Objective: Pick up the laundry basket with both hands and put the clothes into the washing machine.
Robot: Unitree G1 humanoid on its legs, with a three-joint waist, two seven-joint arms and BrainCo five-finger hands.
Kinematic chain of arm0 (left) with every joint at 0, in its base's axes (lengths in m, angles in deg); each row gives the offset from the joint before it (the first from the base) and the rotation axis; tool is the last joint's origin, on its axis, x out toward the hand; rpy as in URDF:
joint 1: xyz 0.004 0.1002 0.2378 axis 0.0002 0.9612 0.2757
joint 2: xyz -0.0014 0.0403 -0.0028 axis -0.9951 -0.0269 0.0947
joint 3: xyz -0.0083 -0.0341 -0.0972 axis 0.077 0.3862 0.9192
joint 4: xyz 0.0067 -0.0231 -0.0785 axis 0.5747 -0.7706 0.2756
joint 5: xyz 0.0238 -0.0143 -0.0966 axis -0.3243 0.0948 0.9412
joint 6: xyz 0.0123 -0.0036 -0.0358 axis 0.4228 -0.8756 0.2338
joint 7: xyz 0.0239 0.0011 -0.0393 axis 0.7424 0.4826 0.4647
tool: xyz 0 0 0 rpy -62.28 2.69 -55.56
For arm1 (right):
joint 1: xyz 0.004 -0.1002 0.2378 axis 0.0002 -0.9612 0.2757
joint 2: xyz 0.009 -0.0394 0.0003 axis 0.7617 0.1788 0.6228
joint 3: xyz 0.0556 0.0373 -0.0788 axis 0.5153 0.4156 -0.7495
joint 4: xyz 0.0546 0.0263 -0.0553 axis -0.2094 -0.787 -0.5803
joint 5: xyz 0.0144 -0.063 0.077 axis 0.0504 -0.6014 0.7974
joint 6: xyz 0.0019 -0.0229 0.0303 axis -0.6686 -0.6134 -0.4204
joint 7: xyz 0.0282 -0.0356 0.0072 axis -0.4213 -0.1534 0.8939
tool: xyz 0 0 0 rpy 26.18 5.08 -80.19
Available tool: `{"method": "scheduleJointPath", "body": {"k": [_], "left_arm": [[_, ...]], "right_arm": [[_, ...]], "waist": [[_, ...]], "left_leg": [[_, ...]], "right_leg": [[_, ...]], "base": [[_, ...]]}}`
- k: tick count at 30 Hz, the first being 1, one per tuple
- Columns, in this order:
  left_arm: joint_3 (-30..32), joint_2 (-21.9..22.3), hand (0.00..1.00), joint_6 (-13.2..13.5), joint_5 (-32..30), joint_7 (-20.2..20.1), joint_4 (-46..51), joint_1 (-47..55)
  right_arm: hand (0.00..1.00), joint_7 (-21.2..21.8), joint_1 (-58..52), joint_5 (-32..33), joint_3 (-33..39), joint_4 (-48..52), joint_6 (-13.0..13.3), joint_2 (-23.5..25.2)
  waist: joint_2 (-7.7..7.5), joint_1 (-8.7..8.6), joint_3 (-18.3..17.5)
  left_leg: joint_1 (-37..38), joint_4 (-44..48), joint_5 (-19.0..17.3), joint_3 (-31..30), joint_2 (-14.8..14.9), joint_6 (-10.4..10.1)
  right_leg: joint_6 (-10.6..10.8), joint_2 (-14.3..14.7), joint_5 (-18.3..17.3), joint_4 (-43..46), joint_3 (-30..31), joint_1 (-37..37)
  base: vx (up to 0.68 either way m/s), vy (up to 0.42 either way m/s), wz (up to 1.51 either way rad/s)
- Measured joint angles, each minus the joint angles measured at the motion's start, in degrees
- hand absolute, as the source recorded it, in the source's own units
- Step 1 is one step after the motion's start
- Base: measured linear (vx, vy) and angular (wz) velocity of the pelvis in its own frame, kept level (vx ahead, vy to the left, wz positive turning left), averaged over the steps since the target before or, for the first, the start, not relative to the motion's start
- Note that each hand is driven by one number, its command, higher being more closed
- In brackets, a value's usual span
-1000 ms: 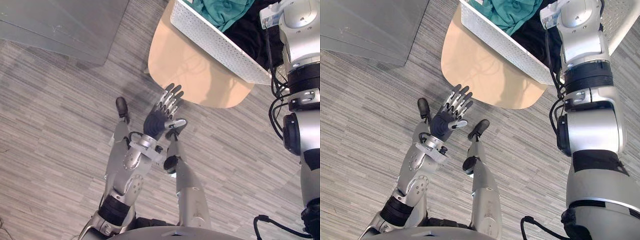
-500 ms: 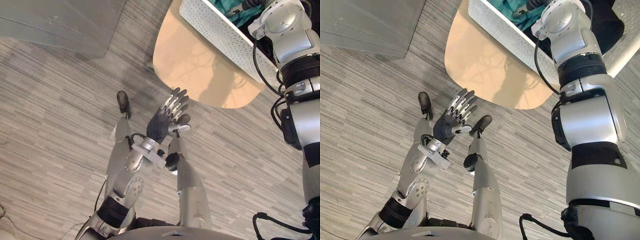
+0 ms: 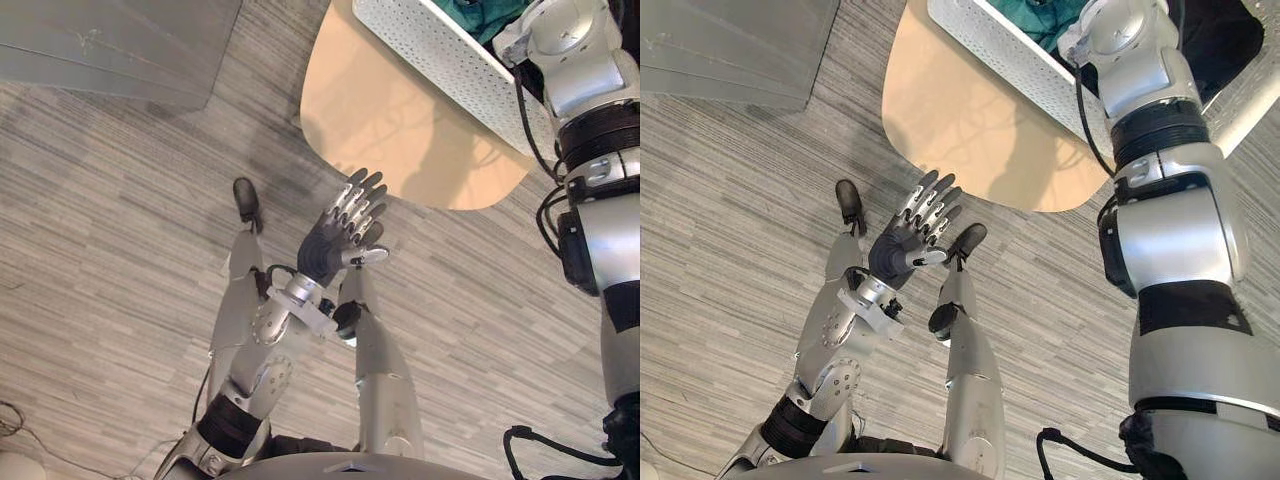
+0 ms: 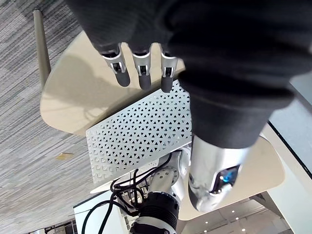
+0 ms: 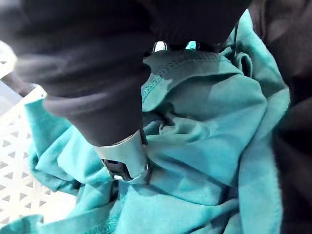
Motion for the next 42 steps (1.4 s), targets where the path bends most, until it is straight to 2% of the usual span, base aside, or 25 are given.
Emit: {"method": "scheduleJointPath", "body": {"k": [4,7,12,17,20,24,27,28,32,35,37,42], "left_arm": [[0.47,0.86,0.00,0.05,0.04,0.51,0.00,-0.60],[1.72,1.30,0.00,0.31,0.17,1.43,0.00,-1.33],[2.31,1.49,0.00,1.41,1.14,3.05,-0.05,-1.60],[2.23,0.74,0.00,1.89,1.12,3.99,-0.13,-2.39],[2.20,-0.12,0.00,2.02,1.11,4.18,-0.14,-2.99],[2.25,-1.23,0.00,2.02,1.04,5.08,-0.15,-3.65],[2.54,-1.58,0.00,2.04,0.98,5.39,-0.15,-4.66],[3.49,-1.58,0.00,2.25,0.96,5.70,-0.13,-5.15],[8.27,-2.12,0.00,2.85,1.00,7.72,-0.14,-5.84],[9.37,-2.49,0.00,2.91,1.01,7.79,-0.14,-5.49],[8.94,-2.46,0.00,2.79,0.99,7.39,-0.14,-5.12],[8.90,-2.58,0.00,2.50,0.95,6.07,-0.15,-4.81]], "right_arm": [[1.00,-2.53,-4.82,-0.02,3.90,4.74,-0.56,1.30],[1.00,-6.03,-8.09,-0.06,8.92,9.49,-1.89,1.98],[1.00,-16.73,-12.63,-0.92,22.44,27.17,-4.02,2.13],[1.00,-24.11,-16.35,-1.06,31.00,44.13,-4.02,2.35],[1.00,-27.56,-19.57,-1.09,34.08,50.52,-3.99,2.51],[1.00,-30.03,-24.46,-1.14,38.31,56.74,-3.84,3.43],[1.00,-31.04,-27.69,-1.15,39.80,60.08,-2.67,5.55],[0.00,-30.26,-28.28,-1.04,39.36,60.39,-2.00,6.12],[0.00,-25.37,-27.85,-0.63,34.77,57.16,-1.13,6.34],[0.00,-20.55,-25.08,2.40,31.52,47.54,-1.23,6.21],[0.00,-16.73,-21.57,4.55,28.82,37.33,-1.59,6.02],[0.00,-10.79,-17.59,5.58,22.68,26.79,-1.88,4.59]], "waist": [[0.00,-0.11,0.00],[0.00,-0.41,0.00],[0.00,-1.15,0.00],[0.02,-1.28,-0.01],[0.02,-1.22,0.00],[0.02,-1.18,0.00],[0.01,-1.55,-0.01],[0.02,-1.89,-0.02],[0.02,-2.28,-0.02],[0.02,-2.24,-0.02],[0.02,-2.12,-0.02],[0.02,-1.89,-0.02]], "left_leg": [[0.99,1.38,-0.37,0.13,0.62,0.21],[1.15,3.88,-1.76,0.06,1.31,0.29],[2.78,7.22,-3.50,0.26,2.00,0.15],[4.27,8.94,-4.83,0.07,2.25,-0.26],[4.84,8.94,-4.87,0.35,2.00,-0.21],[5.67,8.90,-4.86,0.40,1.73,-0.18],[6.81,8.88,-5.02,0.58,1.56,-0.09],[7.04,8.88,-5.10,0.71,1.49,-0.08],[7.00,8.88,-5.13,1.28,1.64,-0.05],[6.92,8.78,-5.13,1.49,1.68,-0.05],[6.75,8.44,-5.11,1.55,1.41,-0.06],[5.98,6.47,-3.84,0.71,0.85,0.50]], "right_leg": [[-0.13,0.19,0.08,0.43,0.16,1.24],[-0.10,0.11,-0.07,1.52,0.57,1.77],[0.13,-0.93,-2.48,6.23,1.32,2.53],[0.09,-1.43,-3.35,7.96,1.28,4.11],[0.15,-1.91,-3.33,8.36,1.29,4.45],[0.35,-2.27,-3.58,9.27,1.28,4.93],[0.45,-2.61,-4.01,9.81,1.42,5.73],[0.32,-2.75,-4.17,9.94,1.50,5.80],[0.14,-2.81,-3.91,9.20,1.43,5.51],[0.19,-2.66,-3.38,8.40,1.40,5.48],[0.20,-2.65,-3.02,7.66,1.25,5.52],[0.15,-2.21,-1.35,5.18,-0.18,5.84]], "base": [[-0.06,0.067,-0.04],[-0.09,0.082,-0.07],[-0.10,0.070,-0.03],[-0.07,0.013,0.03],[-0.02,-0.008,0.01],[-0.02,-0.042,0.03],[-0.01,-0.056,0.03],[-0.01,-0.056,-0.02],[-0.01,-0.074,-0.10],[0.00,-0.069,-0.05],[0.01,-0.053,0.01],[0.05,-0.035,0.10]]}}
